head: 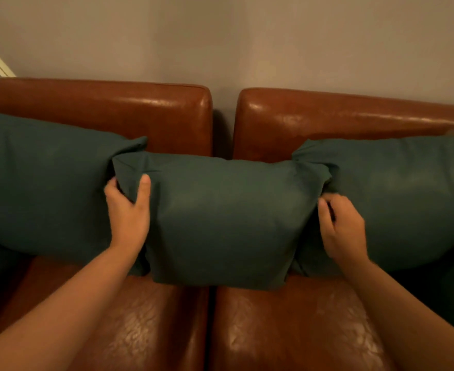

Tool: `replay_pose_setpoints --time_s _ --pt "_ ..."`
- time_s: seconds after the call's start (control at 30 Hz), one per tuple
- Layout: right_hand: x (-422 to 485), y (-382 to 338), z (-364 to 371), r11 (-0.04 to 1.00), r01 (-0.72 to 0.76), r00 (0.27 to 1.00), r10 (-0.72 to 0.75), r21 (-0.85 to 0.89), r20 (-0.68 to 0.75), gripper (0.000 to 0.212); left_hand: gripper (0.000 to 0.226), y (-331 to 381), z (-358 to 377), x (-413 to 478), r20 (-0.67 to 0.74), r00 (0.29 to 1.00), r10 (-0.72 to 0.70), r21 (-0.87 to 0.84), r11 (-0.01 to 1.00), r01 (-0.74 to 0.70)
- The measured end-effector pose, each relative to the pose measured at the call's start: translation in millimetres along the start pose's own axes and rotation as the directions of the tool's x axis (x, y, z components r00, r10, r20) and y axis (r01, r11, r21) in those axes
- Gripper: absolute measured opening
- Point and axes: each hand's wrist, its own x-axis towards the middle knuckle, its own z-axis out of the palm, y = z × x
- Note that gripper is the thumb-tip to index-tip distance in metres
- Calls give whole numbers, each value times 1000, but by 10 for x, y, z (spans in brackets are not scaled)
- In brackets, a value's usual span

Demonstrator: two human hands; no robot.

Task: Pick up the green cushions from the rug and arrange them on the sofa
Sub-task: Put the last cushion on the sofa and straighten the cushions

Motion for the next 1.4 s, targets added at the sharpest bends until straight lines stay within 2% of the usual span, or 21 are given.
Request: replay_pose_setpoints --time_s 0.07,0.13,0.17,0.2,0.27,0.3,0.37,0.43,0.57,0.63,0.77,0.87,0.9,0.93,0.97,1.0,1.03,1.07,1.1,1.17,1.4 --pt "-312 224 -87 987 -47 996 58 -151 66 19 61 -95 -9 -151 42 998 -45 22 999 44" --pt "-519 488 -112 907 -313 912 370 -281 179 34 55 -144 -6 -173 54 996 -67 64 996 63" --pt "-595 554 -106 799 -489 761 587 -350 276 38 49 -140 -2 -158 50 997 -61 83 995 57" --pt "-648 655 -64 695 -661 612 717 -281 334 43 45 -134 -1 -136 33 998 -50 99 994 46" --pt "-671 782 67 421 -907 360 792 -14 492 71 44 -140 -6 -118 -33 999 -30 147 988 34" --pt "-656 773 146 283 -950 307 765 132 566 74 45 -152 -8 -126 -65 998 -18 183 983 30" --pt "-579 729 302 157 -964 255 769 213 587 65 47 -167 -4 -160 -123 992 8 240 971 22" --pt "-463 724 452 112 -953 259 783 282 566 58 48 -173 10 -177 -175 984 22 272 962 27" --pt "-161 752 622 168 -924 326 815 343 479 44 50 -235 -8 -185 -243 970 30 301 952 46" --pt "-45 833 727 207 -938 325 809 279 490 56 51 -248 28 -179 -268 963 21 313 947 66" --pt "11 827 784 138 -974 216 790 177 574 76 49 -195 238 -140 -304 950 -78 312 933 177" --pt "-116 695 573 192 -980 182 765 51 617 65 54 -136 329 -176 -322 936 -145 213 952 221" --pt "-171 637 445 290 -955 187 737 -54 649 56 59 -102 327 -221 -325 943 -76 217 964 152" --pt "-230 606 309 453 -878 247 709 -157 660 47 65 -53 331 -284 -322 946 47 264 964 42" --pt "-278 634 181 663 -719 408 646 -209 646 35 69 6 339 -363 -287 940 184 337 938 -81" --pt "-309 701 49 855 -471 637 501 -219 587 21 72 51 356 -463 -211 925 316 413 886 -208" --pt "-307 764 -93 961 -180 844 261 -211 468 10 73 72 397 -573 -94 900 426 469 816 -338" --pt "-273 796 -215 967 109 953 -35 -232 301 12 73 76 454 -674 38 858 513 499 734 -461" --pt "-221 833 -303 902 335 940 -301 -271 159 21 72 69 524 -758 154 810 565 512 656 -555" --pt "-35 900 -371 784 489 857 -513 -382 43 39 69 75 677 -843 282 771 571 544 567 -618" --pt "546 1056 28 682 388 907 -402 -619 126 67 65 107 981 -511 280 832 479 687 506 -522"
